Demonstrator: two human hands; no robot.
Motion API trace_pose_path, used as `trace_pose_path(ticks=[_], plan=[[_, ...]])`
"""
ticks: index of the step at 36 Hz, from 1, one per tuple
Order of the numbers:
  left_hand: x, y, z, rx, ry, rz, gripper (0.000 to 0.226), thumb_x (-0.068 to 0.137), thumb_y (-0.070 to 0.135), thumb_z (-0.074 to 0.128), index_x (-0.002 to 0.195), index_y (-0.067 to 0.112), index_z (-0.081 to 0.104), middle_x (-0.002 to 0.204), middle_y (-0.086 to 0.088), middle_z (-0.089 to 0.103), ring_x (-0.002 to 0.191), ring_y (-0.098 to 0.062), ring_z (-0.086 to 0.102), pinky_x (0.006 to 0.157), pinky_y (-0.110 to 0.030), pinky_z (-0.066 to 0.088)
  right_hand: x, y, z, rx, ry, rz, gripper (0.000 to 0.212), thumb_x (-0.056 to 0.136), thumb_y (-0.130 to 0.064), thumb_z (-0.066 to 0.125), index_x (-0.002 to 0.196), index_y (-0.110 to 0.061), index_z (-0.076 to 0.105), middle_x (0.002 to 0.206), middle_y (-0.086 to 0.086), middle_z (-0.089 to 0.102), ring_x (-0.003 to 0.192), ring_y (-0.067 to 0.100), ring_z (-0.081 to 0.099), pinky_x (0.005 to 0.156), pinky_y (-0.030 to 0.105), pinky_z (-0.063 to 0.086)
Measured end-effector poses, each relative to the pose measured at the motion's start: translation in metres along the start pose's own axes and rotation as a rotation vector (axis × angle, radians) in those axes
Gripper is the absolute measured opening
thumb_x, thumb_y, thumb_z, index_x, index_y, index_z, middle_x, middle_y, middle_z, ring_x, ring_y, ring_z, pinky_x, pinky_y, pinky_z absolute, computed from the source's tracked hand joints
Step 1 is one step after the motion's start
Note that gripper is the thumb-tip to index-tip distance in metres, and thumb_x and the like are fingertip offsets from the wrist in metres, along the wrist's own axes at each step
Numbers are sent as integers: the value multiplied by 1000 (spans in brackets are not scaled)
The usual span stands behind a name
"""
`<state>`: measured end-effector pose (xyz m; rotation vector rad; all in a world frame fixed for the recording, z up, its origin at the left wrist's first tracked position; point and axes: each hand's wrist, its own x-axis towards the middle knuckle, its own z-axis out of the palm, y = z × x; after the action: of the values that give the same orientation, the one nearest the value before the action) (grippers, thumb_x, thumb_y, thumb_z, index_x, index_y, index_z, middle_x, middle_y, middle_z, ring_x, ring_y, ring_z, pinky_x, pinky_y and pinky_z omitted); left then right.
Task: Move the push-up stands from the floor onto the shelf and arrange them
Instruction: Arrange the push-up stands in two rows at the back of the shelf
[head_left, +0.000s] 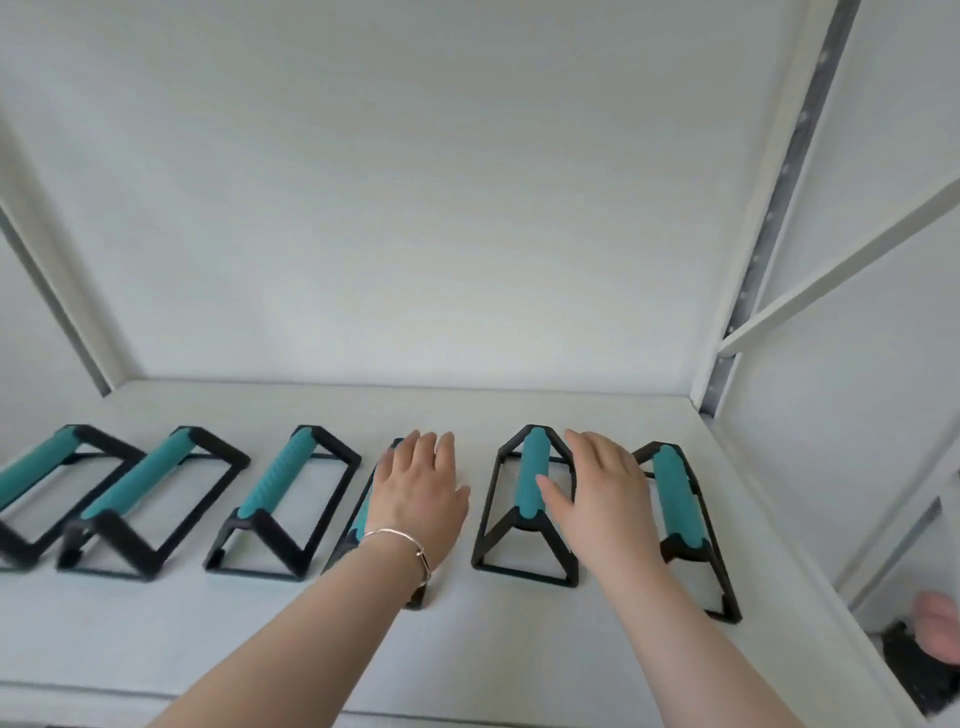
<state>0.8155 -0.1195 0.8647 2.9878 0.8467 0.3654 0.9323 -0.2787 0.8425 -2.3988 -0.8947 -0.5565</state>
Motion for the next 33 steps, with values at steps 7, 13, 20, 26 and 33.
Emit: trace_pose_path(ticks=[7,13,20,26,33], plan=[[-5,-90,-20,-16,54,-112,64,98,45,35,151,14,16,158,-4,23,148,-24,12,121,-42,12,16,-82,28,27,-20,-88,59,81,-42,70,129,-9,57,126,9,62,116,32,57,100,45,47],[-10,-198,-33,4,111,-152,66,98,46,36,151,13,17,157,-5,25,147,-25,14,121,-41,14,26,-180,67,64,-34,-152,61,87,-44,63,136,-11,51,132,8,57,123,28,52,106,41,41],[-7,-340,-42,30,118,-155,65,98,47,35,151,14,18,156,-5,26,148,-24,15,121,-41,14,34,-317,117,172,-34,-83,59,88,-37,64,137,-8,49,129,9,58,118,30,54,99,41,46],[6,-434,-34,23,68,-173,64,98,47,34,150,13,19,154,-6,29,146,-27,17,120,-41,17,30,-410,161,184,-111,1,58,89,-37,63,137,-7,49,124,12,59,112,34,55,93,41,48],[20,-476,-19,25,-36,-227,64,96,45,37,149,14,17,147,-3,33,132,-25,36,101,-35,37,28,-456,192,125,-372,263,79,88,-65,48,143,-10,31,124,8,54,113,27,53,88,32,46]])
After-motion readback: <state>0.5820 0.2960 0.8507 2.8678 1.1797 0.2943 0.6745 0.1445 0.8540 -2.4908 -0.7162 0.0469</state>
